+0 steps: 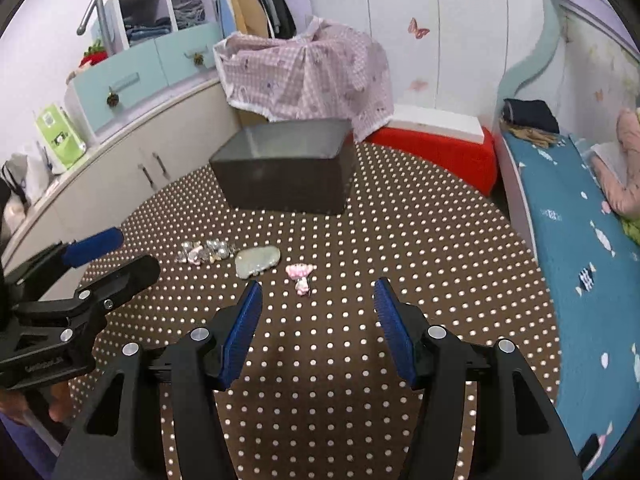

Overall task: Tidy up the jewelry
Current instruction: 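Withdraw both grippers from the box back over the table, then grasp the small pink charm with the right gripper while the left grasps the jade pendant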

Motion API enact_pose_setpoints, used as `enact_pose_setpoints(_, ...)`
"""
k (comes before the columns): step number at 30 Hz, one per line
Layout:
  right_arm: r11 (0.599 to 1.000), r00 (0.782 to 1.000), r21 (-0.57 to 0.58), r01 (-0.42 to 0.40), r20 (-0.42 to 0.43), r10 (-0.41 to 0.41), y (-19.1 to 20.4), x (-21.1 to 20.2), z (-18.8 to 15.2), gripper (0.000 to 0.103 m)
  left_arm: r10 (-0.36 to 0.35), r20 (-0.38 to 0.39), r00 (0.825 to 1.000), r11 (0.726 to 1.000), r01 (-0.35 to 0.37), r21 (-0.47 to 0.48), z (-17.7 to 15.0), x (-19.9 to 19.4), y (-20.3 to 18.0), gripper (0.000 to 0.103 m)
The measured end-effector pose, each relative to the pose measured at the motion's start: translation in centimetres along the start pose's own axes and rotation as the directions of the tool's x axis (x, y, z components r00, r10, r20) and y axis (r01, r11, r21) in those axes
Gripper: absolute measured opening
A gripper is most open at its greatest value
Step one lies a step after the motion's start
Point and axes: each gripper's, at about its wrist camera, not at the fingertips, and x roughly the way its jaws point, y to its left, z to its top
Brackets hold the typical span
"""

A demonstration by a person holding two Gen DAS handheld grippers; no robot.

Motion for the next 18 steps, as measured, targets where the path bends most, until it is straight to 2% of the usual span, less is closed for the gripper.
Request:
enact_pose_setpoints(11, 1.000, 0.996, -0.023, -0.014, -0.085, 0.012, 0.7, 5.3, 0.2, 0.056, 0.044, -0.047, 0.998, 0.999, -0.043, 0.028, -0.3, 2.6, 0.5, 0.076)
enact_pose_setpoints(13, 0.999, 0.995, -0.030, -0.020, -0.101, 0.017, 0.8, 6.2, 0.3, 0.048, 0.058, -0.053, 0.997, 0.998, -0.057, 0.034, -0.2, 3.0, 0.6, 0.076)
enact_pose_setpoints(15, 0.999, 0.994, -0.035, -0.026, -0.105, 0.022, 1.1, 6.6, 0.5, 0.046, 0.058, -0.057, 0.997, 0.998, -0.056, 0.037, -0.2, 3.3, 0.8, 0.076)
enact_pose_setpoints(18, 0.998, 0.995, -0.063, -0.020, -0.104, 0.014, 1.5, 7.1, 0.8, 0.037, 0.050, -0.059, 0.997, 0.998, -0.048, 0.038, 0.1, 3.7, 0.6, 0.076)
